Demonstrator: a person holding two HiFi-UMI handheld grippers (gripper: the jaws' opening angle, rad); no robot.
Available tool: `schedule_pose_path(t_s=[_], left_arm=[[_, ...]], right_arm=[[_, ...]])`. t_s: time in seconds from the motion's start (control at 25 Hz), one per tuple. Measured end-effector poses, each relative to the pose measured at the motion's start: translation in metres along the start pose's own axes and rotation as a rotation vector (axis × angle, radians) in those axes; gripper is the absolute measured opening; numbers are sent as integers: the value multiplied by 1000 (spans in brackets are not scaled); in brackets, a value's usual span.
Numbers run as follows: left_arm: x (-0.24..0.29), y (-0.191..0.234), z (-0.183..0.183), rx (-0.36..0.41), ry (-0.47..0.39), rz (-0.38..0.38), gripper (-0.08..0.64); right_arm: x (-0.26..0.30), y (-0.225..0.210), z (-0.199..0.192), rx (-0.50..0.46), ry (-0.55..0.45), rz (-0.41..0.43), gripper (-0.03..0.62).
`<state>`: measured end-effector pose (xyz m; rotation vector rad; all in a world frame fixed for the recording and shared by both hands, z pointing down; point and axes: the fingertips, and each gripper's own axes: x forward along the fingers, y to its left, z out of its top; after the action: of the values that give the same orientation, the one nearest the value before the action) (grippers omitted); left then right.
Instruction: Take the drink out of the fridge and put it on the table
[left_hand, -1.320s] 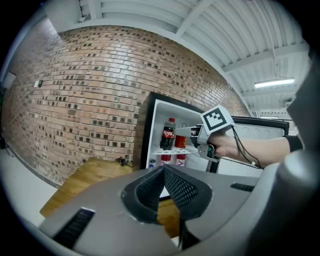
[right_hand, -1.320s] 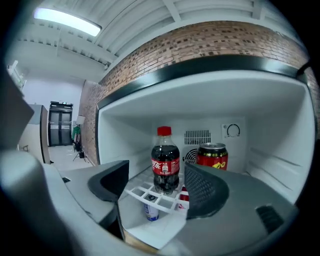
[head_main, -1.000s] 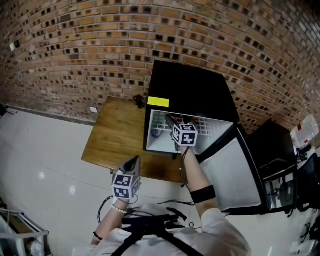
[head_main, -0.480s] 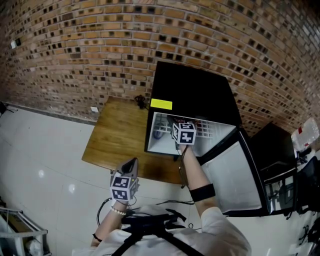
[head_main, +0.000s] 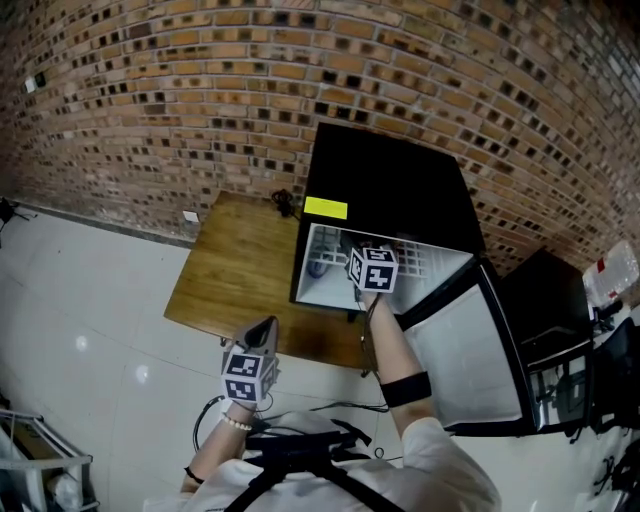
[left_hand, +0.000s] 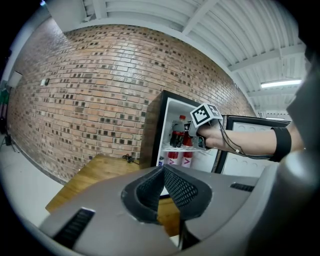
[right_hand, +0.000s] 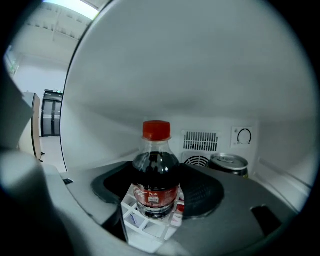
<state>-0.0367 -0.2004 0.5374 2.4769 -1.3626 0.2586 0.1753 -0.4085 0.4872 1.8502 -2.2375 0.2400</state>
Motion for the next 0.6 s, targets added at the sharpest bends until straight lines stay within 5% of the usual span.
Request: schedule_pose_path(t_s=[0.6], left_arm=[[-5, -27, -3, 24, -5, -24, 0]], right_arm=[[-61, 9, -5, -15, -43, 27, 321]])
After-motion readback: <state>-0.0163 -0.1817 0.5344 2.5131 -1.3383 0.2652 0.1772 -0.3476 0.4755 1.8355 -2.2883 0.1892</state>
